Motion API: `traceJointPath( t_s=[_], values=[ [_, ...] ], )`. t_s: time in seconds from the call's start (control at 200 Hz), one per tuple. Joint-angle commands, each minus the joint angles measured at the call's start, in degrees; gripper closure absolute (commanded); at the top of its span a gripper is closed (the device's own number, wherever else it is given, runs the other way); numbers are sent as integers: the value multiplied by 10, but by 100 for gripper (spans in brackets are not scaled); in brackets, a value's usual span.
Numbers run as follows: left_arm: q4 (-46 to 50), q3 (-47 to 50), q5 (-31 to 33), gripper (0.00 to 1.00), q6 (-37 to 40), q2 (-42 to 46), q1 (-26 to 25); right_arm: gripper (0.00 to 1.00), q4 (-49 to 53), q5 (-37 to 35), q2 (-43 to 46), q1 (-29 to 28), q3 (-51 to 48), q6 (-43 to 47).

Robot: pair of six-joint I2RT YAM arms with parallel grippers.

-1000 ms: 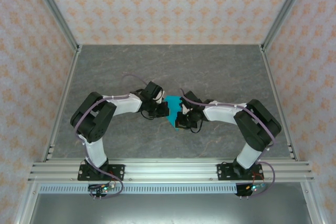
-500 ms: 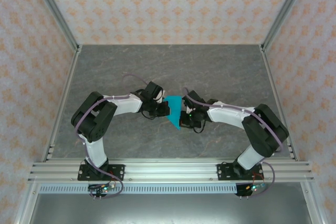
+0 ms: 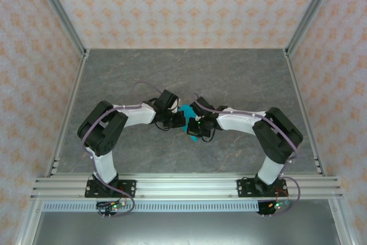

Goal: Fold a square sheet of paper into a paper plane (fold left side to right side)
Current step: Third fold the triangle at the center of the table.

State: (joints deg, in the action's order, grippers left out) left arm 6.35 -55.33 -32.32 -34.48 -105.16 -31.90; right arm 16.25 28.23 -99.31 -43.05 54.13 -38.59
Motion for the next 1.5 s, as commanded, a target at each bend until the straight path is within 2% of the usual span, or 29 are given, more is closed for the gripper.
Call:
traceJointPath(
  t_s=[0.0, 0.25, 0.856, 1.196, 1.316, 1.421, 1.496],
  values=[
    [22, 15, 53, 99, 3, -18, -5, 100, -1, -12, -18, -5, 18, -7],
    [30, 11, 59, 99, 5, -22, -5, 100, 38, -21, -12, -6, -20, -10],
    [44, -3, 74, 100, 10, -35, -4, 100, 59, -23, 79, -6, -170, -40],
    [57, -23, 63, 99, 12, -21, -4, 100, 85, -49, 133, -6, -202, -32],
    [58, -33, 47, 94, 7, 6, -4, 100, 110, -77, 192, 1, -188, 6],
    [54, -46, 38, 82, -3, 40, -3, 100, 114, -102, 239, 12, -164, 44],
    [55, -51, 39, 74, -10, 69, 0, 92, 94, -117, 259, 19, -149, 66]
  ],
)
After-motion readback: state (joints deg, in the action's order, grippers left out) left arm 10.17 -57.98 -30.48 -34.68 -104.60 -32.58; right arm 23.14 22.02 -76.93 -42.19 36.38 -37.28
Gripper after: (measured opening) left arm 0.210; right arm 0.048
